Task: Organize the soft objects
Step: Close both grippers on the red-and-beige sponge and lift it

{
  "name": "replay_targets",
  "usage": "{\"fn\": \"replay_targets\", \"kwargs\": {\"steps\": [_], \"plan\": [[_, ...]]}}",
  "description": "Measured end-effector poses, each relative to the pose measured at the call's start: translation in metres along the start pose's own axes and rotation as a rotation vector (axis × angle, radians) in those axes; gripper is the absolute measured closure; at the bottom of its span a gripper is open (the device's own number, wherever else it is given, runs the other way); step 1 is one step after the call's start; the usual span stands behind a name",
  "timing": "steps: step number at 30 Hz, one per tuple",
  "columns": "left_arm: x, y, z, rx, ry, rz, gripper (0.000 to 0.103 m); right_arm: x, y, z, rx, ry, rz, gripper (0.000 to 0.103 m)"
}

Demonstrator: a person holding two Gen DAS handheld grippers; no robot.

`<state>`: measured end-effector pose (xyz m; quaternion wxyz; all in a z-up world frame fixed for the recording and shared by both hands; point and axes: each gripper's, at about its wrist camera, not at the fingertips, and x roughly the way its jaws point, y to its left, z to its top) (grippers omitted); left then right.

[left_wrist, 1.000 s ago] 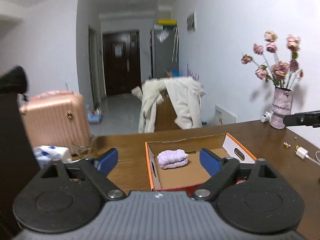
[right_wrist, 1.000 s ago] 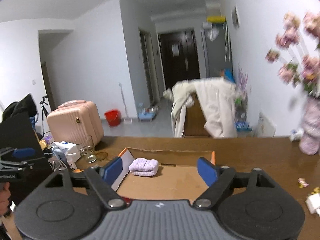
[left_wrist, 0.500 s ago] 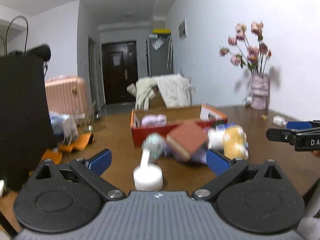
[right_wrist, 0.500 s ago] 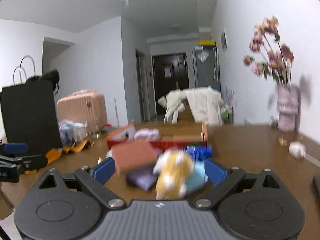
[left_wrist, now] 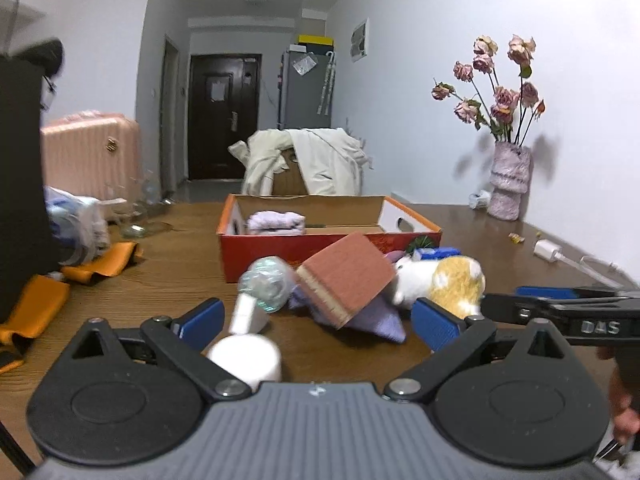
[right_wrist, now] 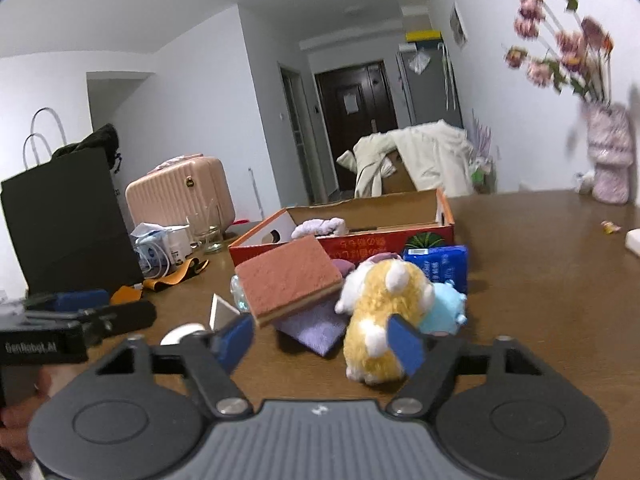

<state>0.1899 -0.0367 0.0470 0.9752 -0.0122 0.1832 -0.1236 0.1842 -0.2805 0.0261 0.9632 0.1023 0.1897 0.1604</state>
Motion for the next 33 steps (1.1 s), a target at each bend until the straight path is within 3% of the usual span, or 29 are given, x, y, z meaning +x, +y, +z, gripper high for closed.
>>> {"fn": "replay_targets", "kwargs": {"steps": [5, 12, 16, 18, 24, 27, 31, 33], "plan": [[0.061, 0.011, 0.011, -0.110, 0.074, -0.047, 0.035, 0.053, -0.011, 0.039, -0.001, 0.011, 0.039, 0.047], [0.121, 0.035, 0.010, -0.298, 0.174, -0.104, 0.062, 0.150, -0.017, 0.072, -0.010, 0.169, 0.121, 0.048], [0.133, 0.048, 0.010, -0.370, 0.169, -0.131, 0.065, 0.182, -0.023, 0.073, 0.035, 0.230, 0.166, 0.048], [0.134, 0.053, 0.012, -0.391, 0.180, -0.142, 0.067, 0.188, -0.027, 0.074, 0.088, 0.252, 0.231, 0.060], [0.091, 0.057, 0.024, -0.385, 0.181, -0.240, 0.068, 0.129, -0.007, 0.076, 0.037, 0.194, 0.234, 0.067], [0.066, 0.055, 0.012, -0.373, 0.251, -0.283, 0.068, 0.089, 0.000, 0.049, 0.086, 0.229, 0.221, 0.067], [0.045, 0.047, -0.017, -0.351, 0.333, -0.263, 0.067, 0.059, 0.003, 0.003, 0.200, 0.325, 0.193, 0.068], [0.042, 0.048, -0.027, -0.372, 0.357, -0.262, 0.067, 0.048, 0.006, -0.010, 0.209, 0.332, 0.173, 0.067]]}}
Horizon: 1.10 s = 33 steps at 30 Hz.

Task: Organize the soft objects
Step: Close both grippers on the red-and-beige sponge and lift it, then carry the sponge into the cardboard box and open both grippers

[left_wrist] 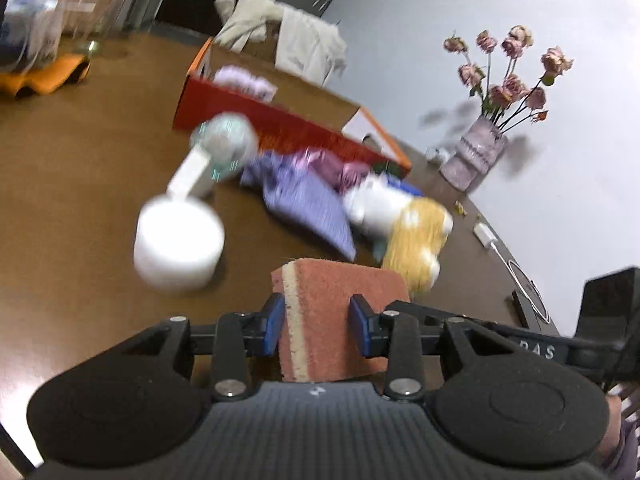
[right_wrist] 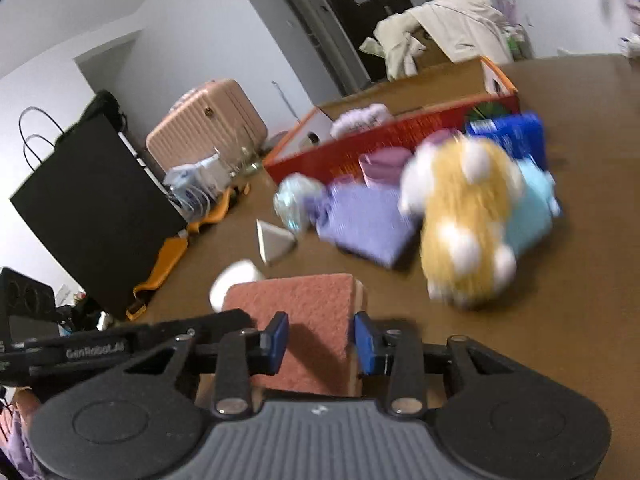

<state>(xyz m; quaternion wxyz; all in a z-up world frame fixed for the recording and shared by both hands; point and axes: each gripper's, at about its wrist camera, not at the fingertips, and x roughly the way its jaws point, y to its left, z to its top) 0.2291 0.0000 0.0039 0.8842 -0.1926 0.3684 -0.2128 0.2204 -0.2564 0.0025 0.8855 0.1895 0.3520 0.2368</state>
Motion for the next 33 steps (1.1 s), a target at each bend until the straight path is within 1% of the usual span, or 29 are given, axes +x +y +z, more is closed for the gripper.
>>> {"fn": "replay_targets", "kwargs": {"steps": [1, 2, 3, 4, 6, 10, 13, 14, 15, 16, 21, 25, 28, 30, 33], "plan": [[0.000, 0.001, -0.004, -0.004, 0.002, 0.007, 0.067, -0.002, 0.000, -0.005, 0.004, -0.005, -0.003, 0.067], [-0.001, 0.001, -0.007, 0.001, -0.003, 0.021, 0.063, -0.004, 0.000, -0.008, 0.008, -0.008, -0.004, 0.067], [-0.003, 0.000, -0.009, 0.005, -0.011, 0.035, 0.059, -0.005, 0.000, -0.010, 0.008, -0.015, -0.016, 0.064], [-0.005, 0.000, -0.011, 0.011, -0.021, 0.043, 0.059, -0.006, 0.001, -0.013, 0.001, -0.028, -0.037, 0.062], [-0.008, -0.001, -0.013, 0.022, -0.031, 0.030, 0.055, -0.007, 0.002, -0.017, -0.018, -0.034, -0.058, 0.061], [-0.010, -0.004, -0.019, 0.010, -0.021, 0.043, 0.055, -0.001, -0.003, -0.024, 0.011, -0.025, -0.050, 0.061], [-0.012, -0.002, -0.024, -0.003, -0.024, 0.037, 0.055, 0.000, -0.004, -0.027, 0.020, -0.028, -0.036, 0.062], [-0.012, -0.001, -0.025, -0.006, -0.025, 0.033, 0.058, 0.000, -0.005, -0.028, 0.029, -0.028, -0.031, 0.062], [-0.011, -0.001, -0.025, -0.007, -0.022, 0.027, 0.065, 0.000, -0.006, -0.028, 0.034, -0.025, -0.025, 0.067], [-0.010, 0.000, -0.026, -0.007, -0.017, 0.024, 0.065, 0.000, -0.004, -0.029, 0.035, -0.025, -0.015, 0.071], [-0.007, 0.001, -0.025, -0.015, -0.027, 0.034, 0.070, 0.000, -0.003, -0.029, 0.040, -0.023, -0.008, 0.072], [-0.008, -0.002, -0.018, -0.011, -0.047, 0.020, 0.071, -0.004, -0.002, -0.025, 0.040, -0.041, -0.010, 0.072], [-0.011, -0.012, 0.004, 0.003, -0.081, -0.011, 0.071, -0.016, 0.003, -0.005, 0.029, -0.098, -0.007, 0.073], [-0.009, -0.026, 0.035, 0.054, -0.119, -0.022, 0.071, -0.022, 0.006, 0.019, -0.002, -0.141, 0.001, 0.073], [0.006, -0.047, 0.096, 0.103, -0.163, -0.048, 0.071, -0.025, 0.002, 0.074, -0.061, -0.215, 0.002, 0.073]]}}
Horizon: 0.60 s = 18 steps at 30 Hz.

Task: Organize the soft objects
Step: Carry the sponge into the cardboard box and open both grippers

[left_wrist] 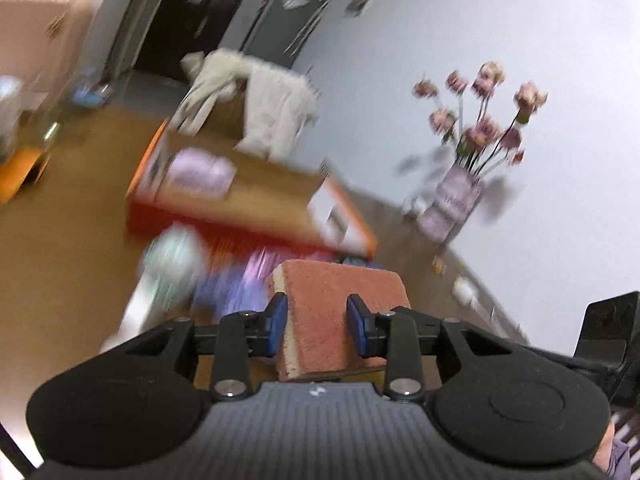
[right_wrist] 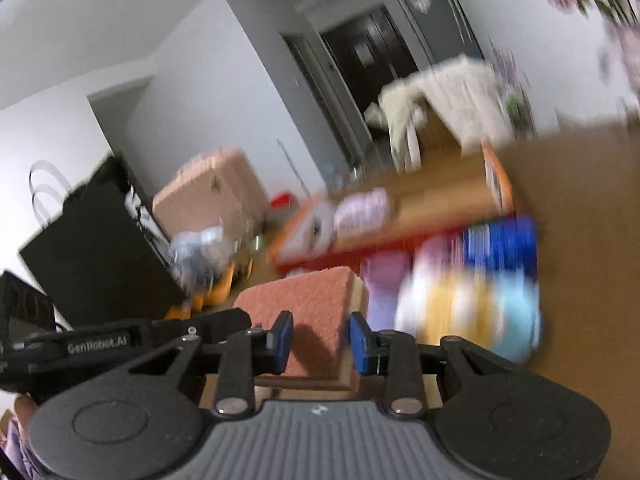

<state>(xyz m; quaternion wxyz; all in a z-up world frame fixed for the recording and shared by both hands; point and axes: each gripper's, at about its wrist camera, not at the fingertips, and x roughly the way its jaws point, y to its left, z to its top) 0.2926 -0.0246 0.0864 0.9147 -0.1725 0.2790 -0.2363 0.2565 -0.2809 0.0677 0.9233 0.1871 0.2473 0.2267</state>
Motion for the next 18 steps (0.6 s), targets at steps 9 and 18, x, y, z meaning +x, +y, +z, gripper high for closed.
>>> {"fn": "replay_targets", "kwargs": {"steps": [9, 18], "plan": [[0.213, 0.013, 0.137, -0.071, 0.165, 0.058, 0.070, 0.137, -0.104, 0.160, 0.039, 0.071, -0.130, 0.077], [0.349, 0.057, 0.146, -0.154, 0.288, 0.118, 0.068, 0.255, -0.184, 0.181, 0.087, 0.194, -0.302, 0.077]]}}
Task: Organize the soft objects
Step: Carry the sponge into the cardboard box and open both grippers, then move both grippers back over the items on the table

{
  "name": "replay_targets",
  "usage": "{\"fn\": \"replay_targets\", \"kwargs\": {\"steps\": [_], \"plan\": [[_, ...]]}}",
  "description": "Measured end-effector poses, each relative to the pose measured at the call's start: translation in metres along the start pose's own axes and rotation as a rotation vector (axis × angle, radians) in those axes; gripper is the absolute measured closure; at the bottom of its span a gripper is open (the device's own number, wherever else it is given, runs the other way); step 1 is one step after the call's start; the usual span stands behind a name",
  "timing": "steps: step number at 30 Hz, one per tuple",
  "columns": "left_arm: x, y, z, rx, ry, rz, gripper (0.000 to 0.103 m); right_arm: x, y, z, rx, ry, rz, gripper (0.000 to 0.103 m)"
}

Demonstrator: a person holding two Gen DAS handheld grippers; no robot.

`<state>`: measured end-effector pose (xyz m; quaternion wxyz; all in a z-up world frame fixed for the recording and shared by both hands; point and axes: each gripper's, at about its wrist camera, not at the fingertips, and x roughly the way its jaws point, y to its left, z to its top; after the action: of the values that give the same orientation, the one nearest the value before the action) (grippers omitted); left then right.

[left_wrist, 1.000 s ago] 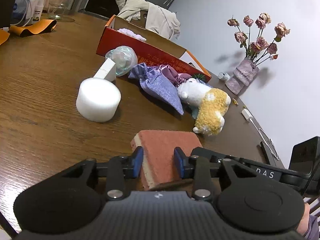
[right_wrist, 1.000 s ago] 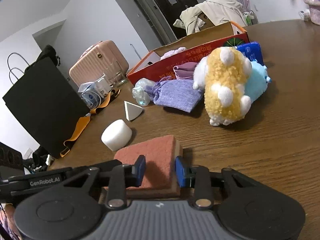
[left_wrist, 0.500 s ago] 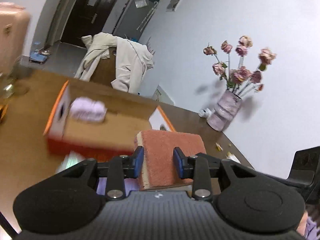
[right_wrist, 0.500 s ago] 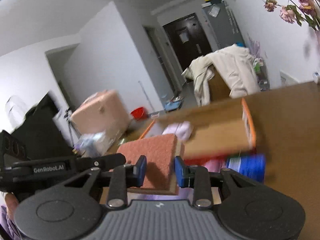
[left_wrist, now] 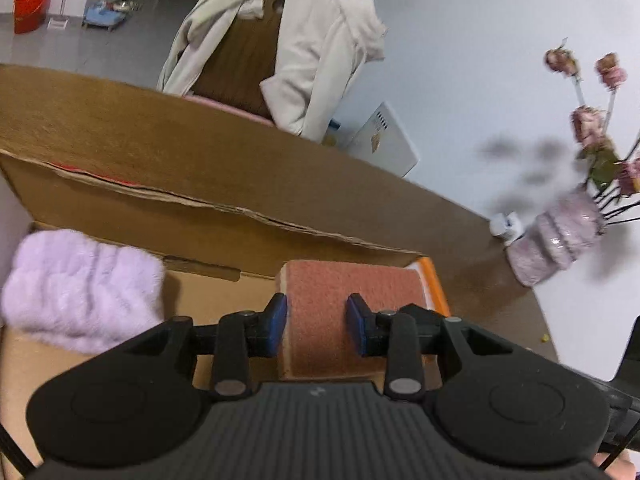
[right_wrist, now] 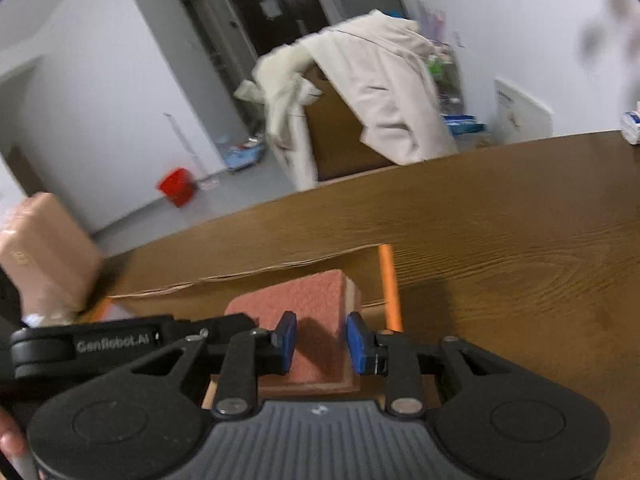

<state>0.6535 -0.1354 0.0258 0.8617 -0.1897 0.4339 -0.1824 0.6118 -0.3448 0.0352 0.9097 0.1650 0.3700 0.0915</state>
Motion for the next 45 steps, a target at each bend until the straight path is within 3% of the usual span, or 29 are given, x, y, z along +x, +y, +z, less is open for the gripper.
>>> {"fn": "replay_targets", "kwargs": {"steps": [4, 8, 11, 15, 20, 24, 28, 36, 41, 45], "plan": [[0.001, -0.004, -0.004, 0.056, -0.010, 0.012, 0.060, 0.012, 0.016, 0.001, -0.101, -0.019, -0.075, 0.074], [-0.037, -0.010, -0.005, 0.115, -0.059, 0.026, 0.059, -0.006, 0.025, 0.004, -0.142, -0.048, -0.088, 0.068], [-0.082, -0.017, -0.004, 0.164, -0.123, 0.043, 0.056, -0.043, 0.031, 0.005, -0.147, -0.092, -0.077, 0.066], [-0.153, -0.023, -0.014, 0.229, -0.206, 0.077, 0.042, -0.103, 0.041, 0.003, -0.188, -0.152, -0.055, 0.054], [-0.240, -0.023, -0.054, 0.375, -0.315, 0.150, 0.027, -0.183, 0.060, -0.015, -0.285, -0.201, -0.048, 0.043], [-0.291, -0.020, -0.085, 0.412, -0.381, 0.203, 0.023, -0.229, 0.076, -0.039, -0.341, -0.245, -0.038, 0.037], [-0.330, -0.013, -0.126, 0.411, -0.437, 0.274, 0.020, -0.266, 0.087, -0.076, -0.343, -0.306, -0.006, 0.035], [-0.374, 0.008, -0.257, 0.466, -0.560, 0.306, 0.007, -0.317, 0.094, -0.211, -0.353, -0.438, 0.053, 0.026], [-0.379, 0.022, -0.337, 0.424, -0.551, 0.271, 0.004, -0.321, 0.096, -0.289, -0.338, -0.419, 0.055, 0.023], [-0.375, 0.026, -0.374, 0.423, -0.543, 0.298, 0.003, -0.317, 0.096, -0.331, -0.318, -0.366, 0.040, 0.023]]}}
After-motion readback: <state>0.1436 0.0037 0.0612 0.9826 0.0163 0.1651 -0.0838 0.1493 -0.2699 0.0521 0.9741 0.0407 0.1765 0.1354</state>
